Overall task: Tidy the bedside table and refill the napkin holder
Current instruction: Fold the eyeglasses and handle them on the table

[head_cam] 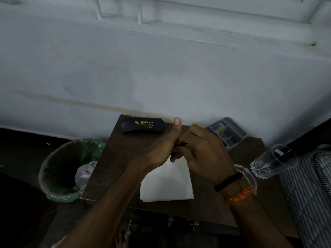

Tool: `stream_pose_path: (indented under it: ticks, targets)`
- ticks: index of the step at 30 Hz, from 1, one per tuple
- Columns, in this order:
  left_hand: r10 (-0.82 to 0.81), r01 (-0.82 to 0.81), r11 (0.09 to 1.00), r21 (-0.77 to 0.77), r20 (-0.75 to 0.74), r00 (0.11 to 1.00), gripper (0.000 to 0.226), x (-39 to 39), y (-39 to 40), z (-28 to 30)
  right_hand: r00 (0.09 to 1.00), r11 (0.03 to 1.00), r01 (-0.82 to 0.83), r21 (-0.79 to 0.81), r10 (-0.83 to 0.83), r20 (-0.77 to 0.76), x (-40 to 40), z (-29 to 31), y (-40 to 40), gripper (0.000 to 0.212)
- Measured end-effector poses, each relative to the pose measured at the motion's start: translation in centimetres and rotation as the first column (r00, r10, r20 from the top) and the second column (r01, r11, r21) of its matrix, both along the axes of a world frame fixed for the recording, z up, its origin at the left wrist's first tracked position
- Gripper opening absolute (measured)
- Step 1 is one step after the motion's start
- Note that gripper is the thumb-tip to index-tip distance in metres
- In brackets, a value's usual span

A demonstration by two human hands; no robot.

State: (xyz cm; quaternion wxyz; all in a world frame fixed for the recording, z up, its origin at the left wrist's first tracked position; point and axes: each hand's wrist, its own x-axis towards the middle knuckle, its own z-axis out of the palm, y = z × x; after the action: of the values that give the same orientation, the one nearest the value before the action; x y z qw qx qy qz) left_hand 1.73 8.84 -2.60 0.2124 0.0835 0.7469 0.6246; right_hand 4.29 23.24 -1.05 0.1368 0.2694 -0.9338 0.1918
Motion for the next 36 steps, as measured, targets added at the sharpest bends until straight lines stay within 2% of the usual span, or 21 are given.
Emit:
stream_pose_path:
  ticks: [2,5,9,12,14,17,19,23,25,28,31,36]
  targets:
    - [-0.049,0.048,0.999,-0.020,-0.010,0.999,0.104,0.0,-0.1,-0.1,0.999,1.000,0.003,-0.018,-0.003,0.035,-0.4,-0.1,0.7,0.006]
    - [-0.084,0.085,0.996,-0.008,0.026,0.996,0.107,-0.2,-0.2,0.1,0.996,0.995,0.026,-0.095,-0.018,0.086,-0.7,-0.8,1.1,0.007]
    - [-0.082,0.081,0.997,0.013,0.065,0.995,0.105,-0.2,-0.1,-0.2,0.973,0.975,0.028,-0.220,0.024,0.230,-0.8,-1.6,1.0,0.021]
    - [-0.051,0.052,0.999,-0.009,0.097,0.994,0.105,-0.4,-0.4,-0.5,0.945,0.970,0.024,-0.241,0.057,0.321,-0.6,-1.7,0.7,0.028]
    - [0.003,-0.002,1.000,-0.008,0.099,0.995,0.090,-0.5,-0.6,-0.7,0.946,0.964,0.034,-0.265,0.055,0.321,-0.5,-1.8,0.5,0.025]
    - [0.081,-0.085,0.996,0.036,0.108,0.991,0.054,-0.5,-0.8,-0.9,0.943,0.950,0.067,-0.306,0.040,0.329,-0.5,-2.2,0.0,0.023]
    - [0.118,-0.124,0.992,0.040,0.127,0.985,0.041,-0.8,-0.9,-1.5,0.952,0.956,0.052,-0.288,0.040,0.304,-0.6,-2.4,-0.1,0.022]
    - [0.126,-0.142,0.986,0.083,0.167,0.978,0.041,-1.2,-1.2,-2.1,0.981,0.984,-0.018,-0.180,0.052,0.189,-0.6,-2.3,-0.3,0.018]
    - [0.108,-0.131,0.979,0.153,0.154,0.982,0.036,-1.1,-1.5,-1.6,0.993,0.988,-0.007,-0.152,0.024,0.113,-0.7,-2.5,-0.2,0.020]
    - [0.075,-0.104,0.954,0.281,0.111,0.991,0.025,-0.7,-2.0,-0.9,0.991,0.963,0.100,-0.250,-0.075,0.110,-0.9,-3.0,0.1,0.022]
    - [0.080,-0.082,0.955,0.284,0.017,0.997,0.028,-0.5,-2.0,-0.8,0.981,0.938,0.190,-0.290,-0.172,0.086,-1.1,-3.1,0.3,0.029]
    - [0.167,-0.131,0.942,0.307,-0.092,0.982,0.024,-0.2,-1.6,-0.6,0.971,0.912,0.237,-0.334,-0.225,0.075,-1.3,-2.9,0.5,0.029]
